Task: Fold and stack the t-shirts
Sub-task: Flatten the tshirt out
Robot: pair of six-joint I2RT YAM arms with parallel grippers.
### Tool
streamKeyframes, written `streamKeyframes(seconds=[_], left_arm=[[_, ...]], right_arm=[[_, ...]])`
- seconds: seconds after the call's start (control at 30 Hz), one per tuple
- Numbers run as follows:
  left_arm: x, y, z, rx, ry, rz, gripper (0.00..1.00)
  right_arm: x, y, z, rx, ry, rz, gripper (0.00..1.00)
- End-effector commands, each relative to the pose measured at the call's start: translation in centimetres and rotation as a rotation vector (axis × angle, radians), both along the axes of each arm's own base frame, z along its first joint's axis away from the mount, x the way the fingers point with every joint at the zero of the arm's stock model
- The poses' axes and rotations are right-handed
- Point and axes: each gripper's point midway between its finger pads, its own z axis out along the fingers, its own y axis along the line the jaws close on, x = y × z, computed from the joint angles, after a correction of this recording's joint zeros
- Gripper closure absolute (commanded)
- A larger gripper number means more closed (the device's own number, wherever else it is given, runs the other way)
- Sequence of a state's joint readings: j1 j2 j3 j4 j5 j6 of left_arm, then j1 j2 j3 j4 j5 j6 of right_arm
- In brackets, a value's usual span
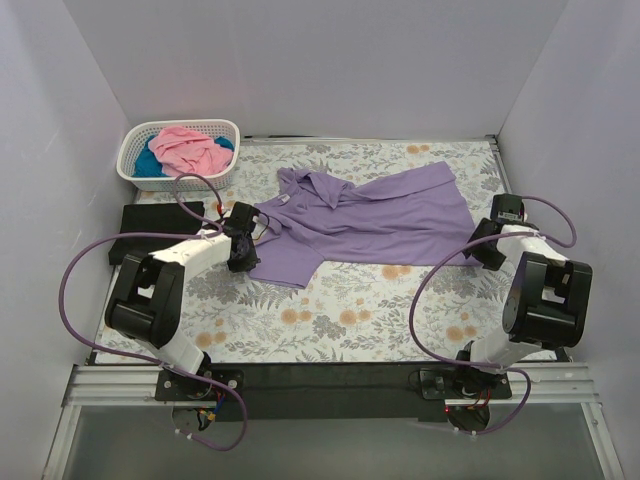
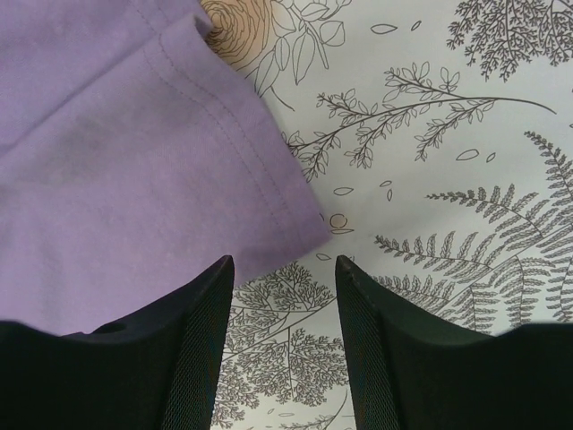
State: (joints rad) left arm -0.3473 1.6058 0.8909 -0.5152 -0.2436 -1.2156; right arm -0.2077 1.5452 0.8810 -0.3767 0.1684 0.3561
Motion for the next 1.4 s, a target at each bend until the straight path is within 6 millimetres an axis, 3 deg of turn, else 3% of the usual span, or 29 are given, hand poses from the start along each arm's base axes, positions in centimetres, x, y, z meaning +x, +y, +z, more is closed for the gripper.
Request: streamKeyframes(seconds=[0.0,0.33,0.47,0.6,0.73,0.77,0.8,0.83,0.9,0.93,0.97,1.0,1.03,1.07,1.1,1.13,1.17,1.2,1.23,1.27,1.3,1.33,1.37], left_arm=[[-1.8,0.7,-0.6,0.024,0.05,-0.004,1.0],[-1.7,1.1,-0.5,0.042,0.043,0.006,1.0],[-1.2,1.3,0.3,0.044,0.006,0.019,1.0],[-0.3,1.2,1.3,0.039,-0.031,0.034,1.0],[1.9,1.6,3.6,0.019,-0.085,0.072,1.0],[2.7,2.2,4.3,0.013,-0.1,0.097,1.0],[4.8,1.9,6.6,-0.016,-0.158,0.112,1.0],[5.5,2.0,7.4,-0.035,-0.162,0.122,1.0],[8.3,2.7,10.6,-0.06,-0.227,0.161,1.0],[11.0,2.6,14.4,-0.076,-0.3,0.174,1.0],[12.2,3.3,16.5,-0.073,-0.336,0.193,1.0],[13.2,3.5,18.6,-0.075,-0.369,0.203,1.0],[15.0,3.5,24.2,-0.095,-0.472,0.212,1.0],[16.1,4.0,29.5,-0.1,-0.57,0.226,1.0],[16.6,4.4,31.4,-0.088,-0.607,0.244,1.0],[16.7,4.5,33.7,-0.091,-0.652,0.246,1.0],[16.0,5.1,38.9,-0.101,-0.763,0.26,1.0],[14.5,5.7,43.5,-0.111,-0.876,0.269,1.0],[12.3,6.4,46.6,-0.12,-0.959,0.28,1.0],[10.9,6.8,49.0,-0.136,-1.041,0.288,1.0],[8.1,7.6,51.6,-0.15,-1.142,0.292,1.0],[4.6,8.4,52.8,-0.156,-1.206,0.304,1.0],[3.8,8.7,53.4,-0.163,-1.26,0.305,1.0]], right_arm=[[1.7,-0.7,0.2,-0.003,-0.041,-0.02,0.44],[0.2,-0.9,-2.2,-0.004,0.02,-0.028,0.53],[0.0,-0.6,-1.9,0.003,0.014,-0.021,0.76],[0.3,0.0,-0.3,0.027,-0.03,-0.012,0.96],[0.6,0.9,2.2,0.065,-0.071,-0.009,0.99],[1.4,0.9,4.0,0.055,-0.118,-0.003,0.99],[1.8,0.9,5.0,0.05,-0.144,-0.001,0.99],[2.3,1.2,6.2,0.056,-0.171,0.013,0.99],[4.2,1.3,10.7,0.049,-0.279,0.03,0.99],[4.8,1.3,12.5,0.049,-0.318,0.04,0.99],[5.3,1.2,14.4,0.038,-0.359,0.045,0.99],[6.5,1.0,18.5,0.016,-0.438,0.064,0.99],[6.9,0.9,20.4,0.004,-0.474,0.073,0.99],[7.5,0.9,24.9,-0.021,-0.559,0.093,0.99],[7.6,1.0,26.7,-0.029,-0.595,0.104,0.99],[7.5,1.1,30.6,-0.054,-0.675,0.129,0.99],[6.9,1.2,33.8,-0.083,-0.743,0.135,0.99],[5.7,1.2,36.9,-0.118,-0.815,0.141,0.99],[4.4,1.2,38.9,-0.144,-0.868,0.135,0.99],[3.5,1.2,40.3,-0.169,-0.901,0.14,0.99],[1.7,1.2,42.1,-0.201,-0.951,0.13,0.99],[-0.2,1.5,43.8,-0.221,-1.003,0.126,0.99],[-2.0,1.7,45.4,-0.248,-1.056,0.127,0.99]])
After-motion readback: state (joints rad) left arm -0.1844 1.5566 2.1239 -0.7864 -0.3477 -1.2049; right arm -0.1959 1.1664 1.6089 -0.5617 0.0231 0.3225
